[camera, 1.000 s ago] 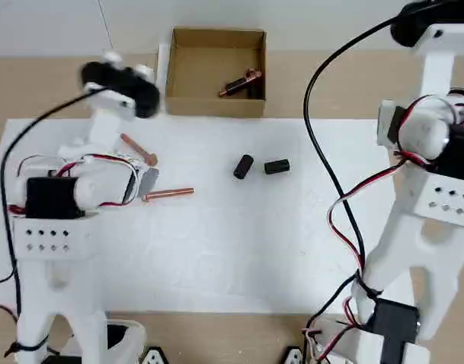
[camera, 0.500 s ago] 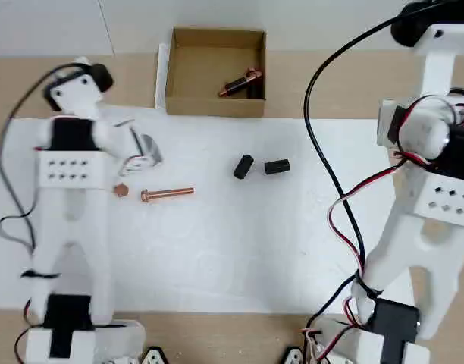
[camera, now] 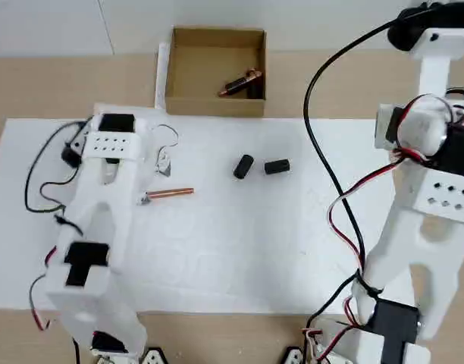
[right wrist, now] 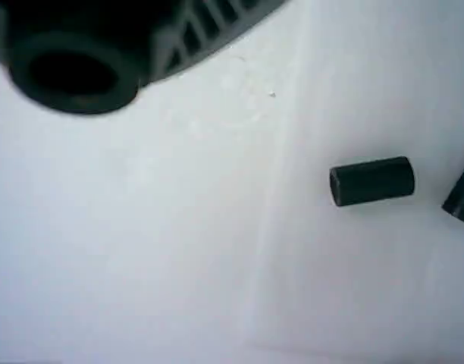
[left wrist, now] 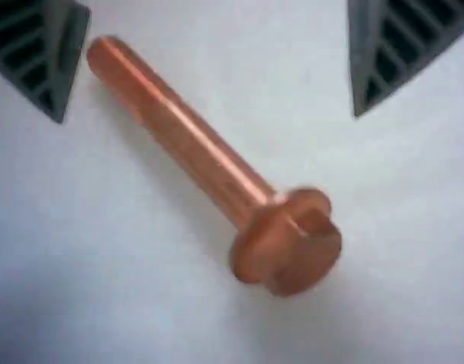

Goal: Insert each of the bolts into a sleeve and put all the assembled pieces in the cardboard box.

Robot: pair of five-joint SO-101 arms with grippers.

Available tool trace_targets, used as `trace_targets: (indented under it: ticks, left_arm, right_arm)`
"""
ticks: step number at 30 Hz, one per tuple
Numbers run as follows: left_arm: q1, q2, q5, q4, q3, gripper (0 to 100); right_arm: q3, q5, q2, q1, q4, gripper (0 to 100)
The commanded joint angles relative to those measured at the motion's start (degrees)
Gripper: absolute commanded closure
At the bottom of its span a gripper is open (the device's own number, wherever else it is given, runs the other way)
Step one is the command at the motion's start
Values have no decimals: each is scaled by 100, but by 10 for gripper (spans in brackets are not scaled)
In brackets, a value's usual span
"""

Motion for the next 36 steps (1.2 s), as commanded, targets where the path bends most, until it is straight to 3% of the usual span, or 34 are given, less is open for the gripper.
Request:
trace_targets:
  ticks: [1,23,29,34,36]
  left_arm:
    - [-9,185,229,-229,-13,769]
    - [-79,1046,229,-712,-57,779]
    - [-79,1029,211,-703,-145,994]
    - [35,1011,149,-686,-224,995]
    - [149,1011,-211,-492,-435,995]
  right_arm:
    - [-18,18,-259,13,-22,991]
    - [-18,35,-251,13,-31,991]
    - [-18,35,-224,13,-40,991]
    - [-18,35,-215,13,-40,991]
    - [0,35,-215,22,-92,991]
